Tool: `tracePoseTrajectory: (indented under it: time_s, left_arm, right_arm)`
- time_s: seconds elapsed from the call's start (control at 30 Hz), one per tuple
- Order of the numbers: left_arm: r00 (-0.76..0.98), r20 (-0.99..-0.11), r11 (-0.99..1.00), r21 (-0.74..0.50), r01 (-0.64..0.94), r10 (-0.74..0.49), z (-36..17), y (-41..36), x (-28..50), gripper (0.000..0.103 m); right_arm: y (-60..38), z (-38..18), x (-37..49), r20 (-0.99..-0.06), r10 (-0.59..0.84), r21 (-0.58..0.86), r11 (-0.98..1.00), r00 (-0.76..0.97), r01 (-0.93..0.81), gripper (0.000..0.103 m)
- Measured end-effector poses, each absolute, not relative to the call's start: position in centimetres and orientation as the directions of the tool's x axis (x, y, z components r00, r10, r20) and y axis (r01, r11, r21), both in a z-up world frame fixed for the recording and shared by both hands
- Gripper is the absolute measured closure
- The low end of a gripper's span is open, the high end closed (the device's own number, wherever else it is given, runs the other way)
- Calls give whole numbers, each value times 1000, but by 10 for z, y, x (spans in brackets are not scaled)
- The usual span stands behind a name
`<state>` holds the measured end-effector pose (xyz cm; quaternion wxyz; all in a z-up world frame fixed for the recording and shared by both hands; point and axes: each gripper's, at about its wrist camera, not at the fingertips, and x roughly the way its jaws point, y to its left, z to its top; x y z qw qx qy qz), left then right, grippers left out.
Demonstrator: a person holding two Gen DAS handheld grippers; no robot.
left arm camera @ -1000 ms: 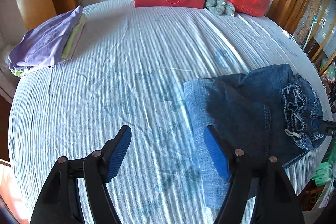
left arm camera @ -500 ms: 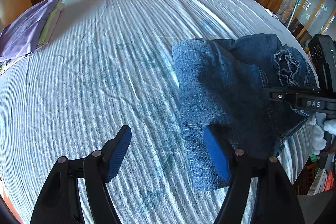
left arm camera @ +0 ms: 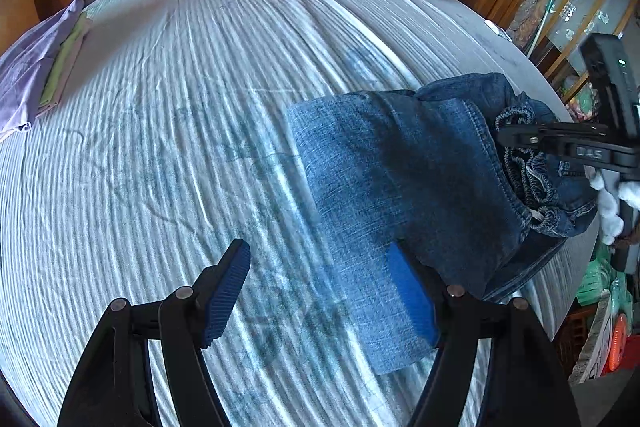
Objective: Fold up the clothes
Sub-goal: 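Open both grippers and release the folded jeans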
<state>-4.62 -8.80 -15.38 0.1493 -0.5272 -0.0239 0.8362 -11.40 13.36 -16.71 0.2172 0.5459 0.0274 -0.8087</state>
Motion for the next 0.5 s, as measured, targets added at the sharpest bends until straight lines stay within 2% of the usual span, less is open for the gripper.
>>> tracePoseTrajectory:
  time_s: [0.03,0.1,0.17,0.33,0.4,0.5]
  left_arm:
    - [-399,-873,-953,-203,-225,280,-153,-86,-48,30]
    - [-399,-870,-950,-214,-227,291,-154,-82,-51,30]
    - [-391,-874,-950,-212,-227,289,-158,-78,-55,30]
    - [-371,-894,-962,-187,-200,250,-173,-64,-66,30]
    - [-361,-903,-968,-180,-175,233,-177,-61,-69,30]
    - [-366,-910,-977,-147,-152,194,-180,-54,-69,30]
  right_arm:
    - [146,-158,-107,-877,-346,222,-907,-333,358,86]
    - [181,-136,-88,-836,-372,266,-918,-404,295,75]
    - [227,-124,-67,-815,-340,276,-940,-469,201,41]
    - [351,-128,-29,-811,-247,325,-944,-530,-57,40]
    - [387,-143,-30,-813,-265,380,-916,-519,-127,40]
    - [404,-160,-44,-791,-350,473,-870,-501,-139,40]
